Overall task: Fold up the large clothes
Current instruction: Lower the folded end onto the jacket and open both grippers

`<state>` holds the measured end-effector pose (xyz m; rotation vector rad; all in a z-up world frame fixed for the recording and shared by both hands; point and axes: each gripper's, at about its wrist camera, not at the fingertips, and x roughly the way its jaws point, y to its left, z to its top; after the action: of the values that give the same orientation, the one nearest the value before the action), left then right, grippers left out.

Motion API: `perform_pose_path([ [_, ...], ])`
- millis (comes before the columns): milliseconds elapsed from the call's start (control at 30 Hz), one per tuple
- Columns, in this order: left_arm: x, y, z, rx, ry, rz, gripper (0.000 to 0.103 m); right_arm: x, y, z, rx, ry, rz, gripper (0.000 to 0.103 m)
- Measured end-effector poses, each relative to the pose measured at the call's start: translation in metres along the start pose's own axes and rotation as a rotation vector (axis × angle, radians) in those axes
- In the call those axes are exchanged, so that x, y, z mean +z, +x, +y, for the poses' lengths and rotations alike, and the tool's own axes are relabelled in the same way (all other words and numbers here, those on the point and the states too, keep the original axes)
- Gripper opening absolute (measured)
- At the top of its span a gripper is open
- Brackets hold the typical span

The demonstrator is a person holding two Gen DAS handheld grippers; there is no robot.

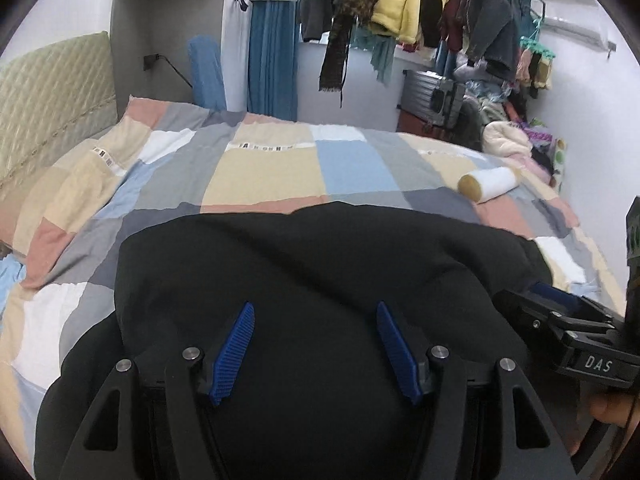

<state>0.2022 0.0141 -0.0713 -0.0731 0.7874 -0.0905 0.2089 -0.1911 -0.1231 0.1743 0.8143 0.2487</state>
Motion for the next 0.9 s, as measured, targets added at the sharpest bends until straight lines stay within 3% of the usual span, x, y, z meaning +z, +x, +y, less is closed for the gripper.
perform_pose_path([
  [167, 0.004, 0.025, 0.001, 0.049, -0.005, 0.002, 0.065, 0.008, 0.031, -0.003, -0.002, 0.008, 0.032, 0.102],
  [300, 0.005, 0.04, 0.002, 0.135, 0.003, -0.012, 0.066, 0.013, 0.053, 0.001, -0.029, 0.0, 0.042, 0.103],
  [467, 0.006, 0.052, 0.003, 0.14, -0.002, 0.014, 0.067, 0.016, 0.071, 0.002, -0.054, -0.017, 0.051, 0.103],
  [700, 0.008, 0.036, 0.012, 0.116, -0.018, 0.012, 0.067, 0.021, 0.053, 0.005, 0.003, -0.036, 0.063, 0.103],
  [900, 0.013, 0.003, 0.037, 0.204, -0.046, -0.038, 0.067, 0.025, 0.018, -0.007, -0.015, -0.077, 0.002, 0.103],
])
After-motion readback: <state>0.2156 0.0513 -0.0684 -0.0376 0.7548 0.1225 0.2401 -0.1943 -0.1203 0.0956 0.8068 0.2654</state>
